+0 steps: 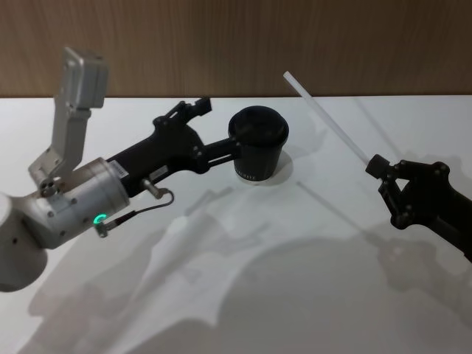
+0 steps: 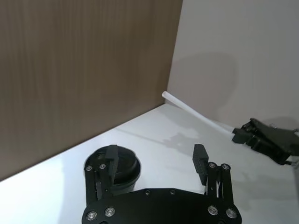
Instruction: Pick up the straw with one hand, pass it to the other hand, and insert it into the cup.
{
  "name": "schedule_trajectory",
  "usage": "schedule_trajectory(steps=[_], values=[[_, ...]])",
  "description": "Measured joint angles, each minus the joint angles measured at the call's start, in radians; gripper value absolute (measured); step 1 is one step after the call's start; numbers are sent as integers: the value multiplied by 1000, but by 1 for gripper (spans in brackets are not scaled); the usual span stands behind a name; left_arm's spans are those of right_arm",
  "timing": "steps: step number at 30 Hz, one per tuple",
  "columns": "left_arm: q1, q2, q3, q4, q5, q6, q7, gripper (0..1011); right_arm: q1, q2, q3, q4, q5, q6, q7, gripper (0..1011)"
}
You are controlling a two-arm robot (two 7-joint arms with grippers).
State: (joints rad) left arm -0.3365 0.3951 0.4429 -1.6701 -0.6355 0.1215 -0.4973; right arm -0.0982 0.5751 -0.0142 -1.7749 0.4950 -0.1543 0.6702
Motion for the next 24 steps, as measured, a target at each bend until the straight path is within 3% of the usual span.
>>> schedule_trajectory(steps=[12, 24], values=[[-90, -94, 39, 115, -116, 100, -43, 1003, 0, 0, 0, 0, 0, 0, 0, 1], [-134, -156, 54, 195, -194, 150, -60, 1003, 0, 0, 0, 0, 0, 0, 0, 0]])
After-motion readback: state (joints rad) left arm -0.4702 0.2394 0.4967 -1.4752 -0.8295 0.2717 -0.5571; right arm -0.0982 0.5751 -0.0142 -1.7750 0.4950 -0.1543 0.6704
